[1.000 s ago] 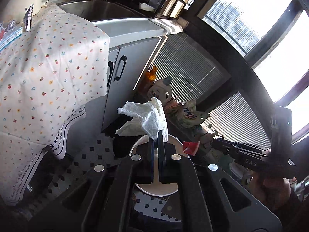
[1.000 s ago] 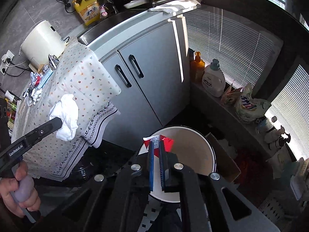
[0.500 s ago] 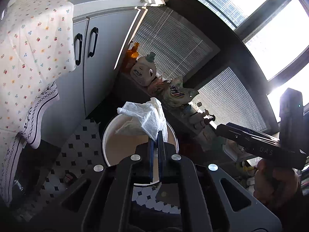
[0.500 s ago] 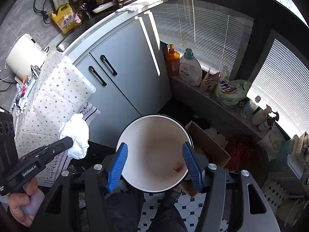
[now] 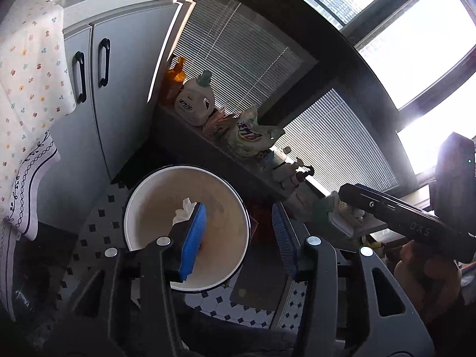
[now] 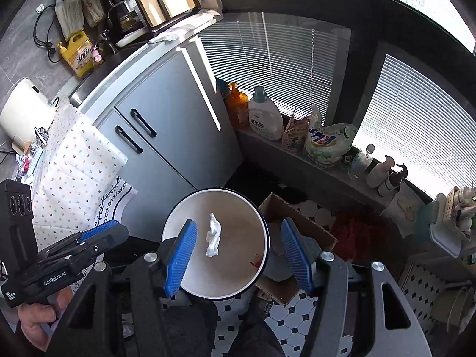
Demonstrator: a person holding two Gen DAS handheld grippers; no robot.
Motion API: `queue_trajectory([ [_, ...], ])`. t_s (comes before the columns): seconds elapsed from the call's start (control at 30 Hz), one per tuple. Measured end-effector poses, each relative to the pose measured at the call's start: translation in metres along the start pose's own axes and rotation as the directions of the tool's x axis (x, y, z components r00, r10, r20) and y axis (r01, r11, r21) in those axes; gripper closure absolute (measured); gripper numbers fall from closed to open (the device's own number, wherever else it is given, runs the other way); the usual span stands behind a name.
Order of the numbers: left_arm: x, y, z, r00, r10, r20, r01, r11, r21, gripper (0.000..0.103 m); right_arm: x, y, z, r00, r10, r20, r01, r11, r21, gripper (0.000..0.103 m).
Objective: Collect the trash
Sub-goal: 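Open both tools over the white bucket to drop the tissue and red scrap, then return both tools to the counter and grasp the foil wrapper with the right tool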
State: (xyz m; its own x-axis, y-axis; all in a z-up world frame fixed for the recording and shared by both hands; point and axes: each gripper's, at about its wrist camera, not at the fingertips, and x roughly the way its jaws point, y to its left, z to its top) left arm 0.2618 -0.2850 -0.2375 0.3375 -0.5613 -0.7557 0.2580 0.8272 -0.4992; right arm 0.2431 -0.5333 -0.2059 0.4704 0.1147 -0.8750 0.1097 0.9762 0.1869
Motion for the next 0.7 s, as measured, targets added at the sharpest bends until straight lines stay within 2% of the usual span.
queue_trajectory([
  [0.13, -0.017, 0.012, 0.003, 0.999, 0.03, 0.026, -0.03, 0.999, -0.02, 0.052, 0.003, 0.01, 0.003, 1.0, 0.017, -0.001, -0.017, 1.0, -0.011, 0.043],
  [0.27, -0.045, 0.029, 0.007, 0.993, 0.086, 0.078, -0.082, 0.996, -0.045, 0.044, 0.004, 0.039, 0.01, 0.999, 0.052, 0.012, -0.051, 0.996, -0.068, 0.032],
  [0.33, -0.061, 0.039, 0.01, 0.988, 0.113, 0.103, -0.107, 0.992, -0.064, 0.041, 0.004, 0.055, 0.015, 0.997, 0.078, 0.016, -0.077, 0.993, -0.088, 0.03],
  [0.53, -0.109, 0.077, 0.017, 0.965, 0.202, 0.165, -0.182, 0.975, -0.127, 0.036, 0.008, 0.11, 0.032, 0.989, 0.143, 0.023, -0.138, 0.979, -0.152, 0.027],
  [0.7, -0.15, 0.11, 0.022, 0.936, 0.278, 0.217, -0.243, 0.954, -0.174, 0.029, 0.014, 0.161, 0.042, 0.981, 0.194, 0.016, -0.186, 0.96, -0.207, 0.024],
])
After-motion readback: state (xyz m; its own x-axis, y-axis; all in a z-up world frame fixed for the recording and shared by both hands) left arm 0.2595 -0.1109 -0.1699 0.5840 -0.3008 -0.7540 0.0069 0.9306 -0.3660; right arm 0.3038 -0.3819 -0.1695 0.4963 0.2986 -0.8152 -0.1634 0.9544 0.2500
